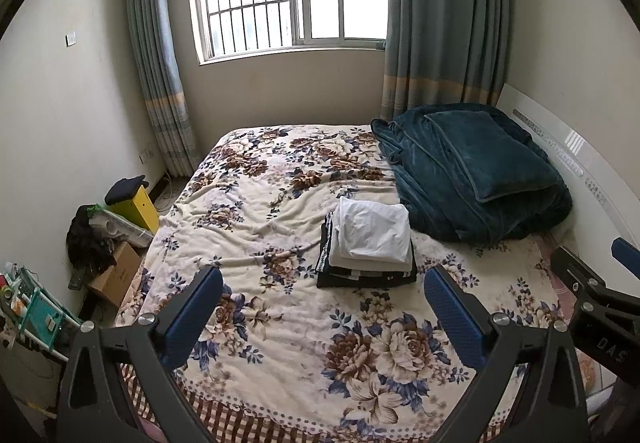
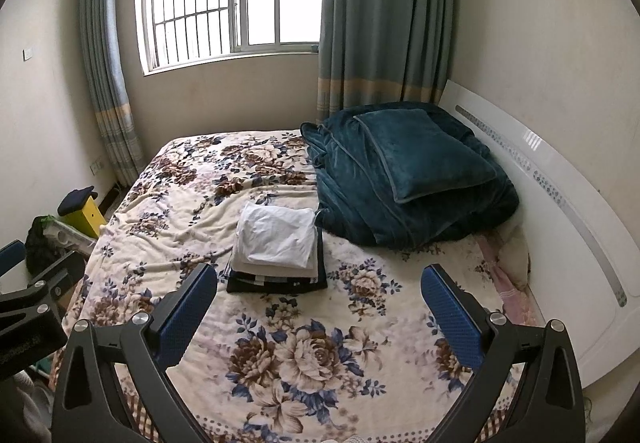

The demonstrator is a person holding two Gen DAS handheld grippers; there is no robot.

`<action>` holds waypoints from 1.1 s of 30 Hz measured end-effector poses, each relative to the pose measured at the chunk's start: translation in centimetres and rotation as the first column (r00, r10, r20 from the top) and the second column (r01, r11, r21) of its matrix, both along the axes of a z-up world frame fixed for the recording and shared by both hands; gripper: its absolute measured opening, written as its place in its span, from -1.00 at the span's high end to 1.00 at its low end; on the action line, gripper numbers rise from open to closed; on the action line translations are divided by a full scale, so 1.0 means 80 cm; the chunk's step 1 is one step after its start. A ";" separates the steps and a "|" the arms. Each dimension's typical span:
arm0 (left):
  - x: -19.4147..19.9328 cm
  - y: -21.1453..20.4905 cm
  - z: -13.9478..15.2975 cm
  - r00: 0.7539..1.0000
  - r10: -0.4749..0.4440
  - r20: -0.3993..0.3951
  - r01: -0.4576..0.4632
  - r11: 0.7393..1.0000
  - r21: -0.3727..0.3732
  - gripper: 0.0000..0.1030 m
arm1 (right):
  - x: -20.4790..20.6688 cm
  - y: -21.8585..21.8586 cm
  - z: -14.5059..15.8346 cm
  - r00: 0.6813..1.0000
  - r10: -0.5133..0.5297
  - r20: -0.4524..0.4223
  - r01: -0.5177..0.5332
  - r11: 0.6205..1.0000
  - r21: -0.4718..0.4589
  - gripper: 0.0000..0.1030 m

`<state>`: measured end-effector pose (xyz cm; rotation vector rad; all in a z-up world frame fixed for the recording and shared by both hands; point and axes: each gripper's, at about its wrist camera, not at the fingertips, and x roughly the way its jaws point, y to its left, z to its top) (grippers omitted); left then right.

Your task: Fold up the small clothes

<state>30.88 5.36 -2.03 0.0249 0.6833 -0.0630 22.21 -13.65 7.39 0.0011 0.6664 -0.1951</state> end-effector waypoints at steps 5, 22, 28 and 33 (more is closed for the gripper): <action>0.003 0.001 0.001 1.000 -0.003 0.000 0.003 1.000 0.000 -1.00 | 0.002 -0.001 0.001 1.000 -0.007 -0.005 0.007 1.000 0.003 -1.00; -0.001 0.001 0.000 1.000 -0.005 -0.001 0.005 1.000 -0.005 -1.00 | 0.000 -0.002 0.004 1.000 -0.013 -0.005 0.013 1.000 0.004 -1.00; -0.002 0.006 0.001 1.000 -0.010 -0.003 0.010 1.000 -0.003 -1.00 | -0.006 0.000 0.001 1.000 -0.014 -0.009 0.014 1.000 0.006 -1.00; -0.002 0.003 -0.001 1.000 -0.013 -0.002 0.013 1.000 -0.002 -1.00 | -0.008 0.000 0.001 1.000 -0.014 -0.007 0.014 1.000 0.003 -1.00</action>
